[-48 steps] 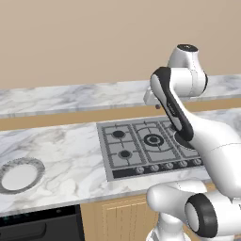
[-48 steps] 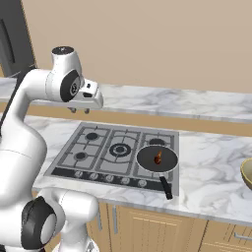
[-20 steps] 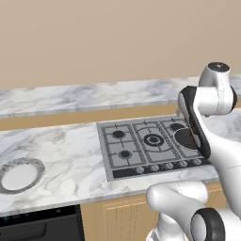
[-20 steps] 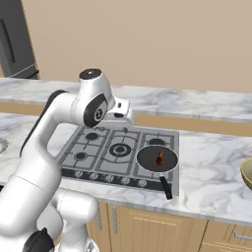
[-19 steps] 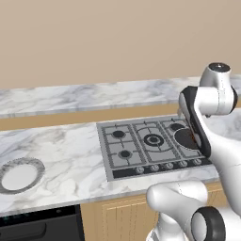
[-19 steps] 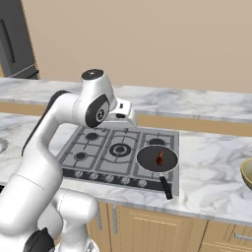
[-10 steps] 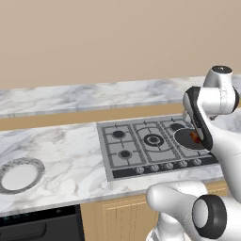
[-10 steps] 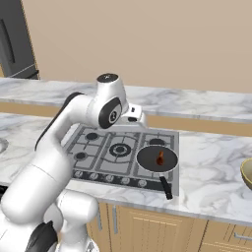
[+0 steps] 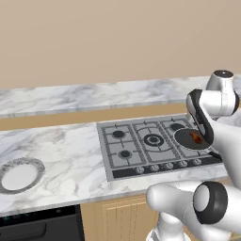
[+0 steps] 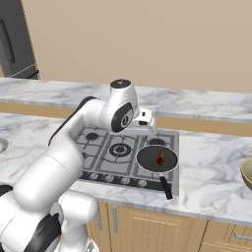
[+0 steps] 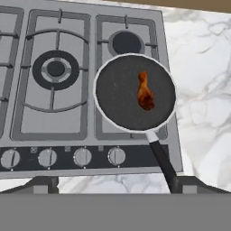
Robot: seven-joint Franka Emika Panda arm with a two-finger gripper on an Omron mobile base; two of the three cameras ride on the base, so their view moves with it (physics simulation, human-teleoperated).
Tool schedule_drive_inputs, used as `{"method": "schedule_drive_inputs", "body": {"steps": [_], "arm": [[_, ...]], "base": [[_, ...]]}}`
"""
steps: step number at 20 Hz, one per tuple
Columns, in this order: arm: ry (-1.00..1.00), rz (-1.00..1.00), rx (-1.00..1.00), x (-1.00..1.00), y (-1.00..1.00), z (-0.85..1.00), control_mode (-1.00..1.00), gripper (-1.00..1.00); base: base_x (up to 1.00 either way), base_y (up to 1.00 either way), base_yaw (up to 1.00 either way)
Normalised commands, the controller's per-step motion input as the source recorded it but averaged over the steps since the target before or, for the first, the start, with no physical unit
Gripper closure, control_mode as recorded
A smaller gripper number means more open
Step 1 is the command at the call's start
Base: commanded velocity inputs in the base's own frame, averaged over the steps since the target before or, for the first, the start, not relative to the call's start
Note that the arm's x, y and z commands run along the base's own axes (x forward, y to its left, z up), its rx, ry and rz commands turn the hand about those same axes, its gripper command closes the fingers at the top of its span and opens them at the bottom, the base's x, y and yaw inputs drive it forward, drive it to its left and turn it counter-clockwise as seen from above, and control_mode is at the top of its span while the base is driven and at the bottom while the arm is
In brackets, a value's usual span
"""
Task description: Place the chicken drumstick on the plate and place the tomato on the same plate.
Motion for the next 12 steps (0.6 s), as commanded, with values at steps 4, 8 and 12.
{"method": "schedule_drive_inputs", "body": {"steps": [4,8,12], "arm": [[0.0,0.0,0.0,0.27,-0.25,-0.28,-1.0,-1.0],[0.0,0.0,0.0,0.28,-0.23,-0.32,-1.0,-1.0],[0.0,0.0,0.0,0.3,-0.27,-0.29,-1.0,-1.0]], "base": [[0.0,0.0,0.0],[0.0,0.0,0.0],[0.0,0.0,0.0]]}}
